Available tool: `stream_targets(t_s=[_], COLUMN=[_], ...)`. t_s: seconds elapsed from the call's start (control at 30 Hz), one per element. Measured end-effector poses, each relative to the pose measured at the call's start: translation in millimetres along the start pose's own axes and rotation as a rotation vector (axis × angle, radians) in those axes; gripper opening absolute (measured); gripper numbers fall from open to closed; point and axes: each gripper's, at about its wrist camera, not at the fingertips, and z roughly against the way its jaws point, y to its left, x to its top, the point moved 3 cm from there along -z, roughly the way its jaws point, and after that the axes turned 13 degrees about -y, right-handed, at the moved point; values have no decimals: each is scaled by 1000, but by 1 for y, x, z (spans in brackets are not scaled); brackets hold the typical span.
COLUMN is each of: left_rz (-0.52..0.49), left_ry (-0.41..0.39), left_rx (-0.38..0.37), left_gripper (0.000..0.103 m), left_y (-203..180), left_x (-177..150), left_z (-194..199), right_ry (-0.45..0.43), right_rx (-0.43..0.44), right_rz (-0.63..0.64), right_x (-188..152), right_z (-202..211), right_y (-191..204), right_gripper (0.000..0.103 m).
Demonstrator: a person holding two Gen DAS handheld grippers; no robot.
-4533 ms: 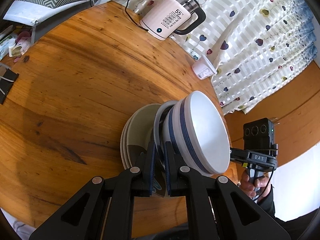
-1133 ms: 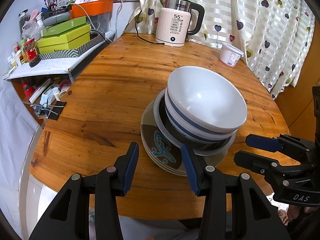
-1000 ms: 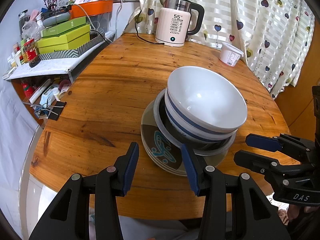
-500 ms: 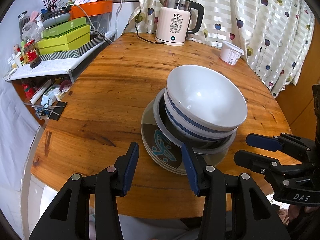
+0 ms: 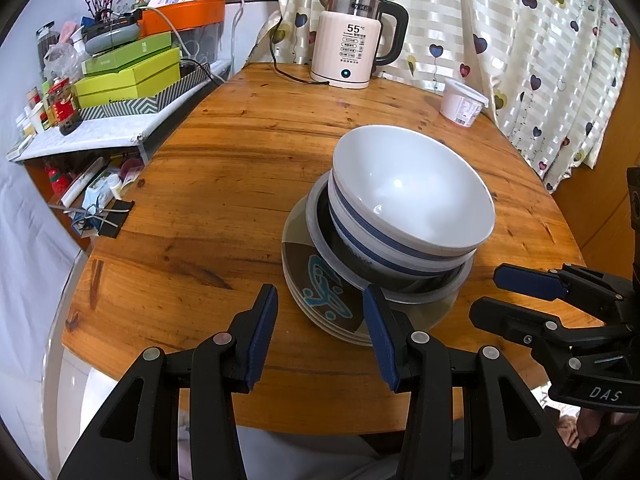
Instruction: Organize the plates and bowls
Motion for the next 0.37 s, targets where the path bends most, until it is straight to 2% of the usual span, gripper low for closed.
stream_targets(t_s=[0.37], left_rz=[-1], left_ry=[0], left_rx=[-1], left_gripper=[46], left_y=[-1], left_x=[-1], left_z=[0], right_ry=[0], right_rx=[1], right_rz=[-1], right_x=[0], right_z=[0], right_y=[0], right_gripper=[50])
